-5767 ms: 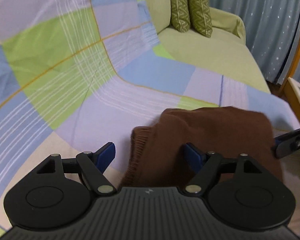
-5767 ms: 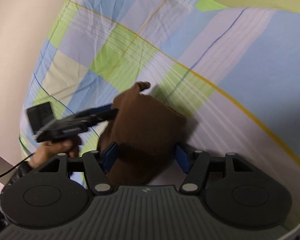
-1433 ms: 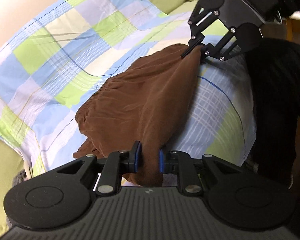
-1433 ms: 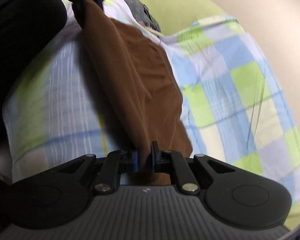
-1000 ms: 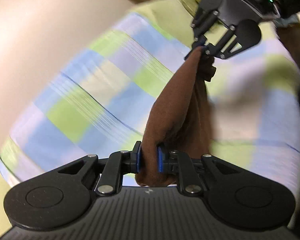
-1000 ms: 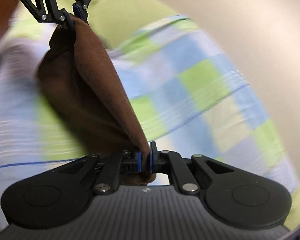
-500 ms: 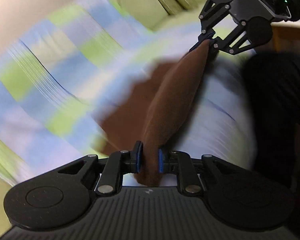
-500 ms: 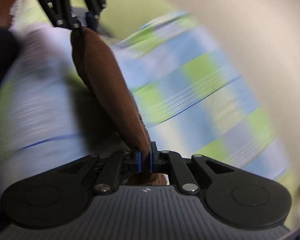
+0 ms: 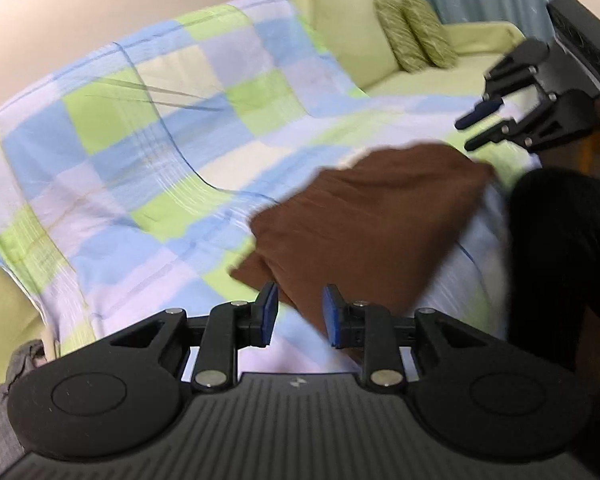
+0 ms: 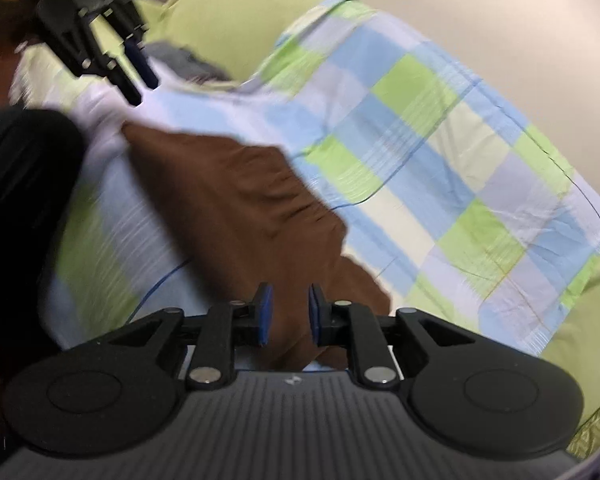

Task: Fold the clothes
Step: 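Grasp the folded shorts' edge with the left tool while the right tool grasps the waistband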

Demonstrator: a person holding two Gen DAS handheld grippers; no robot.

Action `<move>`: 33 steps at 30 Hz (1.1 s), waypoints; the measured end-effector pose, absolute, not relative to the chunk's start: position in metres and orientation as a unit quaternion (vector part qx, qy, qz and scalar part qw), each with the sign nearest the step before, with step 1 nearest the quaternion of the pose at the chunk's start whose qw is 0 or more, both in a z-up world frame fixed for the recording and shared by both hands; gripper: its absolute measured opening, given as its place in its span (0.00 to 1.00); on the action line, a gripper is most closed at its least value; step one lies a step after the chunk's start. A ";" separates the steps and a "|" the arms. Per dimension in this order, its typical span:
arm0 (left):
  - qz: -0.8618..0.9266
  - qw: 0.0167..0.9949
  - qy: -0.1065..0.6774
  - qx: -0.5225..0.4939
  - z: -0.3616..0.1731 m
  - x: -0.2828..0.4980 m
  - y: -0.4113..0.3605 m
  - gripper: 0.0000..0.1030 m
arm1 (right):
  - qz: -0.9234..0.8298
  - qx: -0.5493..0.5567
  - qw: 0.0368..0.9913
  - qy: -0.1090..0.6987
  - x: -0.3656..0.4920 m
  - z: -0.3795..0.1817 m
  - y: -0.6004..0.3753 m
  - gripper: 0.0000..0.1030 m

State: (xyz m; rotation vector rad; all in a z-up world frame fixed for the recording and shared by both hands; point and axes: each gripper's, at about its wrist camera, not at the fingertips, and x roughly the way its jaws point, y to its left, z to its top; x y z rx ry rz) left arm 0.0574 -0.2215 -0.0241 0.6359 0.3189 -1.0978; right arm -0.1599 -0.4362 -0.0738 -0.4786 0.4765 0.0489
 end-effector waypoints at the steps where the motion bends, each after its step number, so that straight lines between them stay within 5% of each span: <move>1: -0.509 0.796 0.146 0.294 -0.024 0.062 -0.227 0.32 | 0.025 -0.214 0.950 0.225 -0.145 -0.068 -0.440 0.15; 7: -0.507 0.801 0.204 0.245 -0.043 0.126 -0.297 0.38 | 0.044 -0.123 0.964 0.234 -0.064 -0.062 -0.450 0.18; 9: -0.516 0.794 0.230 0.225 -0.048 0.137 -0.301 0.40 | 0.054 -0.065 0.962 0.258 -0.036 -0.068 -0.464 0.33; 13: -0.538 0.771 0.293 0.174 -0.063 0.169 -0.316 0.40 | 0.058 0.001 0.961 0.272 -0.005 -0.075 -0.493 0.35; 22: -0.546 0.718 0.430 -0.036 -0.094 0.243 -0.304 0.41 | 0.089 0.062 0.952 0.288 0.026 -0.093 -0.527 0.46; 23: -0.549 0.719 0.425 -0.032 -0.093 0.244 -0.305 0.35 | 0.091 0.065 0.950 0.291 0.030 -0.095 -0.529 0.46; 24: -0.553 0.725 0.411 -0.020 -0.090 0.240 -0.306 0.18 | 0.094 0.074 0.948 0.296 0.034 -0.097 -0.531 0.46; 33: -0.651 0.715 0.230 0.115 -0.056 0.179 -0.295 0.15 | 0.125 0.153 0.943 0.268 0.037 -0.082 -0.556 0.46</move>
